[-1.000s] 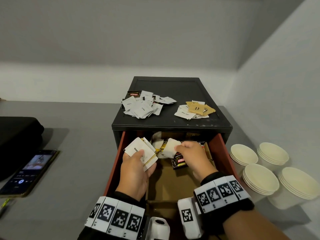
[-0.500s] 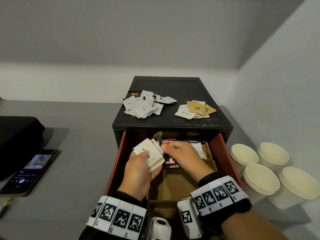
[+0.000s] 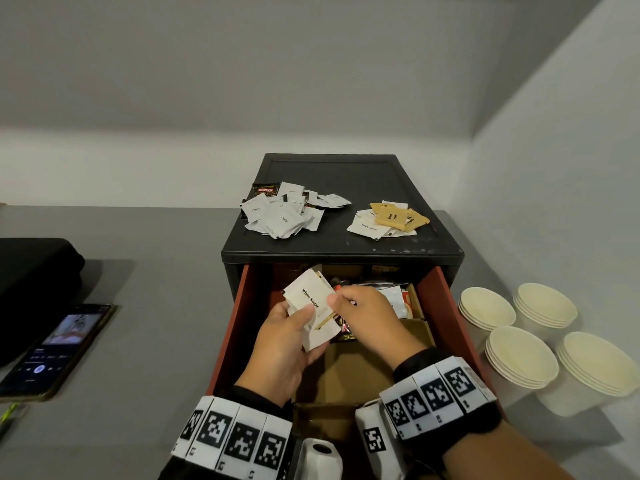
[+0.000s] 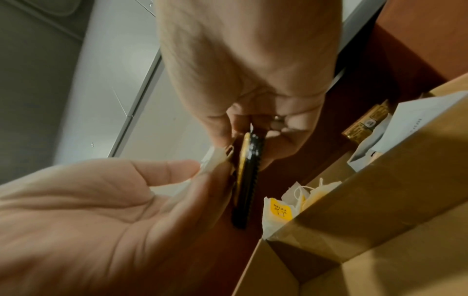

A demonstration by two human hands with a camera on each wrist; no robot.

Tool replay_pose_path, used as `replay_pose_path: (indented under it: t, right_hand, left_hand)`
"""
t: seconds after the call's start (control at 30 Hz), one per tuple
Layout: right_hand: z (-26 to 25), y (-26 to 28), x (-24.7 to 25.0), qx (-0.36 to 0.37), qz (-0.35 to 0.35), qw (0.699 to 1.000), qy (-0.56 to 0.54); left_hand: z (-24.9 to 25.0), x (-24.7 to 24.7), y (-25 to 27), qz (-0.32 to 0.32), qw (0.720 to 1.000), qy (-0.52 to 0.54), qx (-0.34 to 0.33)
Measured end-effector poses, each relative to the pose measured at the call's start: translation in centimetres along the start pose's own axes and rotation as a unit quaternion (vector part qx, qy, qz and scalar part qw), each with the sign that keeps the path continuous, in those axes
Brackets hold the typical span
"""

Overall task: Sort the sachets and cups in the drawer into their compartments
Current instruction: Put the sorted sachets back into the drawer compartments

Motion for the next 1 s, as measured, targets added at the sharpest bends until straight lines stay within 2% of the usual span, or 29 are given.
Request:
replay_pose_path:
  t: [0.1, 0.2, 0.33, 0.63, 0.73, 0.87, 1.0]
  right_hand:
    - [-0.9, 0.3, 1.2, 0.033, 0.051, 0.998, -0.002]
    - [-1.5, 0.7, 0.8, 0.057, 0.042, 0.997, -0.004]
    - [-1.6, 0.7, -0.3, 0.064, 0.027, 0.995, 0.068]
    - [-1.9, 0.5, -0.4, 0.074, 0.06, 0.987, 0.128]
    - [-1.5, 0.3, 0.1, 0.061, 0.061, 0.993, 0.079]
    - [-0.4, -0.1, 0.7, 0.014, 0.056, 0.995, -0.083]
    - [0.0, -0.2, 2.1, 0.011, 0.087, 0.991, -0.099]
  left_hand:
    - [0.2, 0.0, 0.2, 0.002, 1.0, -0.017, -0.014]
    - [0.4, 0.0, 0.3, -0.001, 1.0, -0.02, -0.016]
    - [0.0, -0.6, 0.4, -0.019, 1.0, -0.017, 0.004]
    - [0.2, -1.0, 0.6, -0.049, 0.998, 0.039, 0.01]
    - [0.2, -1.0, 0.5, -0.048, 0.999, 0.024, 0.001]
    - [0.3, -0.6, 0.3, -0.034, 0.999, -0.003, -0.018]
    - [0.5, -0.3, 0.2, -0.011, 0.999, -0.006, -0.03]
Point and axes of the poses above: each hand's wrist, its own y-axis away from the middle knuckle, its own x-axis out of the back of the hand, z = x × y, the point moved 9 cm from there along -y, towards the middle knuckle, and after that the axes turned 12 degrees about -y, right-handed, at the moved point
